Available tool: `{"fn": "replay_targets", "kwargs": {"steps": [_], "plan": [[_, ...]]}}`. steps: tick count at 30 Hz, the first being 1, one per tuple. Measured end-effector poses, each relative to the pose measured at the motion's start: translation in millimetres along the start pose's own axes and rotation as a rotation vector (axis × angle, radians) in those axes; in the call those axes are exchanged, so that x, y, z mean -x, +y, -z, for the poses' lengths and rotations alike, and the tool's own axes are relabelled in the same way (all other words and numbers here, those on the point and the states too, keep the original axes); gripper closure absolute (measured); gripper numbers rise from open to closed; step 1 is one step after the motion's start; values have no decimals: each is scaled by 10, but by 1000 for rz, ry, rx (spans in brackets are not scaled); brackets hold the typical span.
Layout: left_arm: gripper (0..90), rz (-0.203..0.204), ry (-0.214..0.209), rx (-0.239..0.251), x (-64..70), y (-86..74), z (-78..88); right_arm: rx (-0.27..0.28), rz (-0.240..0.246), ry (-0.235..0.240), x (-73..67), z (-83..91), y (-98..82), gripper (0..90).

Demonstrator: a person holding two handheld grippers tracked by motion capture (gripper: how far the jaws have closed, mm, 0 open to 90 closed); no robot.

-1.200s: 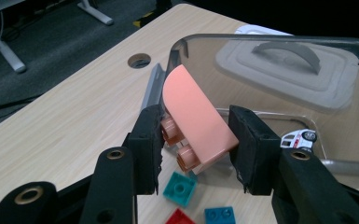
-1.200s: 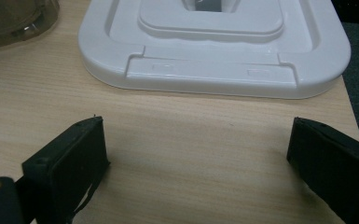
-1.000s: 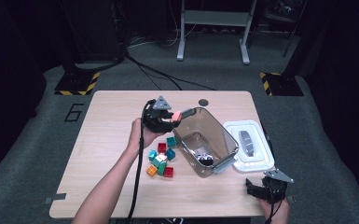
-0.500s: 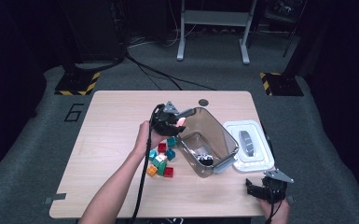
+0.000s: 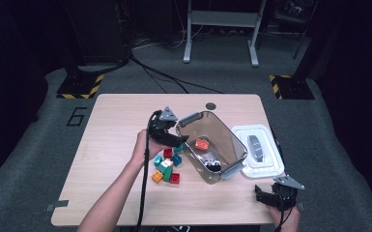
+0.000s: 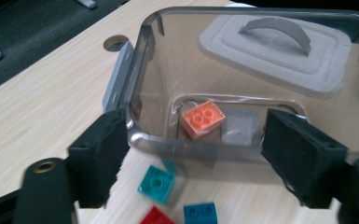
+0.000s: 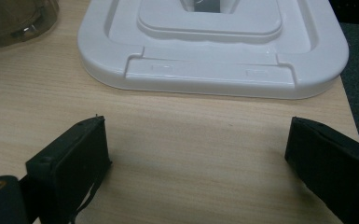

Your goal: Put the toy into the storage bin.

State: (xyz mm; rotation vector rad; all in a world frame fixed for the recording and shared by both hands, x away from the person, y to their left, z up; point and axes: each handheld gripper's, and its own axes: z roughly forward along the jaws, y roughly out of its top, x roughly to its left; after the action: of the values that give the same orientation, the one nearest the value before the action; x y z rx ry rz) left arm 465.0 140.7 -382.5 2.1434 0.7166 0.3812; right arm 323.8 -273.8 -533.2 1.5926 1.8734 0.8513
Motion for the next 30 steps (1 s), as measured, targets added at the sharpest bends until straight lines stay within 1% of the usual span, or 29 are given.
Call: {"fn": "replay_targets", "kwargs": {"steps": [2, 3, 4, 5, 7, 8, 9, 10, 12, 13, 14, 15, 16, 17, 18, 20, 21, 23, 26, 27, 28, 29, 30], "plan": [[173, 16, 6, -4, -23, -71, 71, 0, 0, 0, 0, 0, 0, 53], [156, 34, 3, 1, -33, -114, 94, 0, 0, 0, 0, 0, 0, 53], [147, 44, 1, -11, -63, -198, 150, 0, 0, 0, -1, 0, -1, 53], [144, 44, 1, -11, -63, -198, 150, 0, 0, 0, -1, 0, -1, 53], [140, 58, -8, -23, -85, -288, 197, 0, 0, 0, -1, 0, 0, 52], [130, 67, -9, -18, -88, -337, 217, 0, 1, 1, -1, 0, 0, 48], [114, 67, -18, -24, -97, -388, 244, -7, -1, 4, -6, 2, 1, 39], [89, 77, -21, -24, -97, -442, 265, -12, -2, 7, -10, -3, 7, 31], [81, 96, -21, -16, -98, -559, 305, -9, 6, 8, -5, -6, 7, 32], [71, 110, -17, -15, -99, -673, 326, -12, -5, 7, -12, -1, 5, 32], [42, 115, -17, -19, -99, -722, 332, -12, -4, 7, -12, -2, 5, 32], [28, 112, -7, -33, -100, -786, 342, -13, -5, 6, -13, -1, 5, 32], [12, 113, 7, -44, -96, -848, 345, -13, -5, 7, -13, -1, 5, 32], [2, 124, 28, -52, -83, -927, 347, -12, -3, 7, -12, -2, 5, 32], [1, 130, 37, -54, -81, -988, 347, -12, -6, 6, -13, -1, 5, 32], [0, 148, 34, -58, -81, -1092, 348, -12, -6, 6, -13, -1, 5, 31], [0, 172, 28, -60, -69, -1162, 329, -12, -4, 6, -12, -2, 5, 31], [0, 171, 24, -73, -67, -1252, 303, -12, -2, 6, -11, -2, 4, 31], [1, 184, 32, -85, 1, -1398, 229, -11, -2, 6, -11, -2, 4, 31], [1, 182, 33, -104, 18, -1436, 209, -8, 2, 5, -5, -4, 3, 31], [1, 184, 48, -110, 43, -1480, 177, -8, 1, 3, -4, -4, 3, 32], [1, 184, 44, -127, 54, -1517, 155, -8, 4, 4, -1, -3, 2, 37], [1, 184, 45, -134, 62, -1547, 140, -7, -6, -2, -6, 1, 2, 39]]}}
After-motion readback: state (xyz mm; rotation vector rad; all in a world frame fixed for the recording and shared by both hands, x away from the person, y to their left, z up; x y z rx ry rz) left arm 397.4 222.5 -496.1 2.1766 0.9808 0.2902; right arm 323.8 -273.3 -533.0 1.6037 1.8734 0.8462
